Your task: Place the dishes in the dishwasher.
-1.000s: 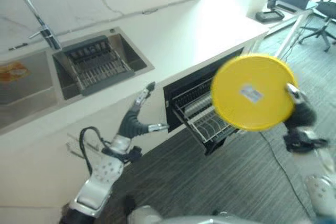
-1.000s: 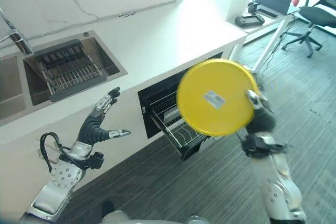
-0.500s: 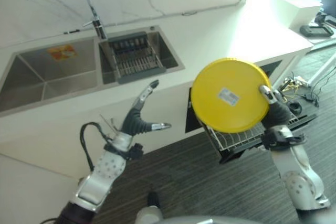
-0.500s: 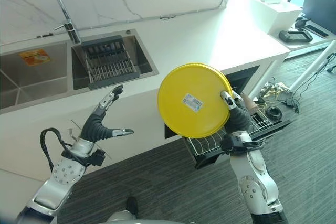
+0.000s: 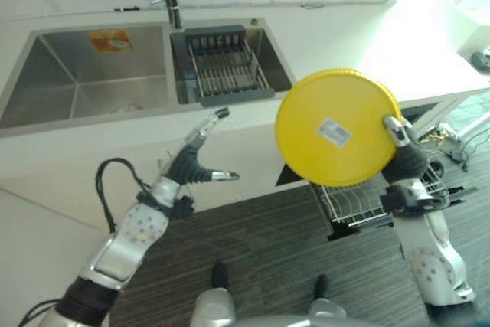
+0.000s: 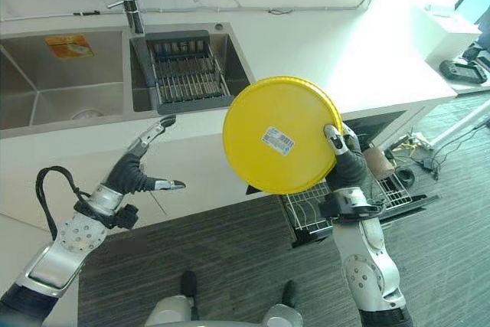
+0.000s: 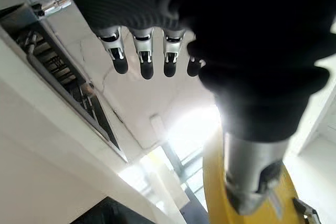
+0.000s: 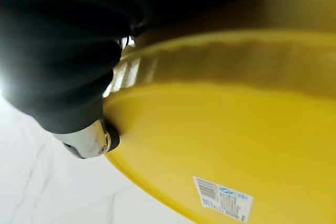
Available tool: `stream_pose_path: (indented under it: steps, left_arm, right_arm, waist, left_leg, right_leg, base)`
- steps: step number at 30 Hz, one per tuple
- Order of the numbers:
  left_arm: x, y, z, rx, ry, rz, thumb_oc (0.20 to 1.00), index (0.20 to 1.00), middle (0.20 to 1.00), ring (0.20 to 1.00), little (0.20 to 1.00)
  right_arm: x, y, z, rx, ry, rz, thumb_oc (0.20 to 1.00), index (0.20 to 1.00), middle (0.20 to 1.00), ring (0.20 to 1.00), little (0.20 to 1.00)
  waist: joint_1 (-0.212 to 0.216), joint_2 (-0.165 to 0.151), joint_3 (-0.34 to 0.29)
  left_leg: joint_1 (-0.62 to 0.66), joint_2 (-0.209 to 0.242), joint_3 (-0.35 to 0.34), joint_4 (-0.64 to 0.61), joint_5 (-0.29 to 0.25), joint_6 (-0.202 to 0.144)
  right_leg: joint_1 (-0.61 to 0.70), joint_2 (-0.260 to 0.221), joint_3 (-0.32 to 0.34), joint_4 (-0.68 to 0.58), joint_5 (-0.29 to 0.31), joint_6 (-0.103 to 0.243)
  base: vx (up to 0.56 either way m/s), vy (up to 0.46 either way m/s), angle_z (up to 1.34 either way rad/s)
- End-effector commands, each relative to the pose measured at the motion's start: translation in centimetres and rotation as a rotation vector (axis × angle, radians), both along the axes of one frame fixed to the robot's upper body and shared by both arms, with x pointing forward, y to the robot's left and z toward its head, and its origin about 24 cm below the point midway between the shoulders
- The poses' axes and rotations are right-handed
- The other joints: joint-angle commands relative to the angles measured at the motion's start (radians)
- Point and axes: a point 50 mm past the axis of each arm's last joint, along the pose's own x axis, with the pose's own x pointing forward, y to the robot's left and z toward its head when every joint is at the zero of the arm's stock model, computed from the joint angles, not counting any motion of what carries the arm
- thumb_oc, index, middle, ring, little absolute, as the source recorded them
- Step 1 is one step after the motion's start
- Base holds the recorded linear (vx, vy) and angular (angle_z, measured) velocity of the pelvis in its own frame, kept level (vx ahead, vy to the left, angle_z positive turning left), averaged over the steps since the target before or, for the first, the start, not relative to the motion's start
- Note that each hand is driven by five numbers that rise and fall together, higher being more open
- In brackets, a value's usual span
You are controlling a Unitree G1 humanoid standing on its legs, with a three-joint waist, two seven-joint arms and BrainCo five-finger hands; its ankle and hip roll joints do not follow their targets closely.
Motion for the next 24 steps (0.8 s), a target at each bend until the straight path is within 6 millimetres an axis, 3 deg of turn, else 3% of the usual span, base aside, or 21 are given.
stream_pose_path:
  steps: [1, 3, 7, 9, 10, 11, 13, 15, 16, 17, 21, 23, 24]
  left_arm:
    - [-0.3, -1.2, 2.8, -0.007, -0.161, -0.048, 1.000, 1.000, 1.000, 1.000, 1.000]
    - [-0.7, -0.9, 2.1, -0.048, -0.139, -0.009, 1.000, 1.000, 1.000, 1.000, 1.000]
    - [-1.6, -0.1, 0.7, -0.147, -0.110, 0.080, 1.000, 1.000, 1.000, 1.000, 1.000]
    - [-2.1, -0.3, -0.2, -0.150, -0.082, 0.069, 1.000, 1.000, 1.000, 1.000, 1.000]
    - [-2.1, -0.4, -0.3, -0.146, -0.081, 0.068, 1.000, 1.000, 1.000, 1.000, 1.000]
    - [-2.2, -0.5, -0.9, -0.116, -0.073, 0.071, 1.000, 1.000, 1.000, 1.000, 1.000]
    - [-2.1, -0.3, -1.8, -0.082, -0.048, 0.090, 1.000, 1.000, 1.000, 1.000, 1.000]
    - [-1.9, 0.2, -3.0, -0.044, 0.008, 0.123, 1.000, 1.000, 1.000, 1.000, 1.000]
    - [-1.9, 0.4, -3.6, -0.049, 0.040, 0.138, 1.000, 1.000, 1.000, 1.000, 1.000]
    - [-2.1, 1.7, -6.1, -0.039, 0.182, 0.176, 1.000, 1.000, 1.000, 1.000, 1.000]
    - [-4.1, 4.4, -11.6, -0.101, 0.466, 0.309, 1.000, 1.000, 1.000, 1.000, 1.000]
    - [-7.3, 6.6, -17.1, -0.229, 0.714, 0.490, 1.000, 1.000, 1.000, 1.000, 1.000]
    - [-8.1, 6.9, -18.2, -0.239, 0.758, 0.528, 1.000, 1.000, 1.000, 1.000, 1.000]
  right_arm:
    - [0.0, -0.4, 5.1, 0.071, -0.259, -0.019, 0.200, 0.200, 0.200, 0.200, 0.200]
    - [0.7, 0.1, 5.4, 0.061, -0.223, 0.020, 0.200, 0.200, 0.200, 0.200, 0.200]
    - [0.6, 0.7, 4.6, -0.041, -0.179, 0.042, 0.200, 0.200, 0.200, 0.200, 0.200]
    - [0.2, 0.0, 4.4, -0.101, -0.199, -0.022, 0.200, 0.200, 0.200, 0.200, 0.200]
    - [0.1, 0.0, 4.4, -0.102, -0.201, -0.024, 0.200, 0.200, 0.200, 0.200, 0.200]
    - [0.2, 0.0, 4.8, -0.108, -0.222, -0.034, 0.200, 0.200, 0.200, 0.200, 0.200]
    - [0.4, 0.2, 5.0, -0.137, -0.233, -0.046, 0.200, 0.200, 0.200, 0.200, 0.200]
    - [0.4, -0.1, 5.2, -0.203, -0.261, -0.072, 0.200, 0.200, 0.200, 0.200, 0.200]
    - [0.3, -0.3, 5.2, -0.230, -0.266, -0.086, 0.200, 0.200, 0.200, 0.200, 0.200]
    - [0.1, -1.2, 5.3, -0.313, -0.274, -0.133, 0.200, 0.200, 0.200, 0.200, 0.200]
    - [-0.2, -2.7, 5.7, -0.472, -0.295, -0.232, 0.200, 0.200, 0.200, 0.200, 0.200]
    - [-0.6, -3.7, 6.2, -0.680, -0.346, -0.373, 0.200, 0.200, 0.200, 0.200, 0.200]
    - [-0.7, -3.9, 6.4, -0.718, -0.357, -0.398, 0.200, 0.200, 0.200, 0.200, 0.200]
  waist:
    - [0.012, 0.011, -0.046]
    - [0.020, 0.020, -0.061]
    - [0.022, 0.030, -0.068]
    - [0.018, 0.034, -0.065]
    - [0.019, 0.034, -0.064]
    - [0.027, 0.043, -0.058]
    - [0.019, 0.056, -0.066]
    - [0.021, 0.069, -0.082]
    - [0.019, 0.073, -0.089]
    - [0.016, 0.077, -0.108]
    - [0.019, 0.078, -0.120]
    - [0.024, 0.069, -0.119]
    - [0.024, 0.066, -0.117]
  left_leg:
    - [0.094, 0.174, -0.116, -0.009, -0.064, -0.077]
    - [0.100, 0.232, -0.099, -0.002, -0.047, -0.110]
    - [0.048, 0.251, -0.024, 0.123, -0.011, -0.115]
    - [0.010, 0.214, 0.033, 0.180, -0.024, -0.106]
    - [0.004, 0.203, 0.030, 0.180, -0.029, -0.103]
    - [-0.004, 0.143, 0.039, 0.126, -0.037, -0.094]
    - [0.037, 0.143, 0.029, 0.047, -0.015, -0.089]
    - [0.073, 0.126, -0.037, -0.028, -0.003, -0.087]
    - [0.079, 0.126, -0.030, -0.038, -0.003, -0.088]
    - [0.089, 0.128, -0.023, -0.045, -0.014, -0.094]
    - [0.100, 0.115, -0.018, -0.045, -0.031, -0.092]
    - [0.106, 0.104, -0.018, -0.045, -0.048, -0.083]
    - [0.107, 0.103, -0.016, -0.045, -0.051, -0.080]
  right_leg:
    - [0.020, 0.079, -0.012, 0.042, -0.051, 0.008]
    - [0.030, 0.123, -0.016, 0.009, -0.082, -0.001]
    - [0.050, 0.180, -0.028, 0.009, -0.112, -0.064]
    - [0.058, 0.181, -0.085, 0.009, -0.119, -0.076]
    - [0.059, 0.180, -0.091, 0.009, -0.120, -0.074]
    - [0.061, 0.185, -0.115, 0.009, -0.122, -0.070]
    - [0.061, 0.197, -0.100, 0.009, -0.129, -0.077]
    - [0.069, 0.211, -0.074, 0.009, -0.141, -0.081]
    - [0.074, 0.212, -0.075, 0.009, -0.145, -0.080]
    - [0.085, 0.202, -0.090, 0.009, -0.150, -0.071]
    - [0.097, 0.177, -0.106, 0.009, -0.149, -0.051]
    - [0.095, 0.153, -0.105, 0.009, -0.138, -0.031]
    - [0.093, 0.147, -0.107, 0.009, -0.134, -0.027]
  base:
    - [0.18, -0.760, 1.03]
    - [0.17, -0.652, 0.65]
    - [0.08, -0.371, -0.08]
    - [0.00, -0.212, 0.10]
    - [-0.03, -0.121, 0.47]
    - [0.01, 0.002, 0.44]
    - [0.04, 0.084, 0.23]
    - [0.05, 0.158, -0.18]
    - [0.08, 0.213, -0.40]
    - [0.08, 0.172, -0.15]
    - [0.06, 0.134, 0.05]
    - [0.01, 0.097, 0.02]
    - [-0.01, 0.033, 0.07]
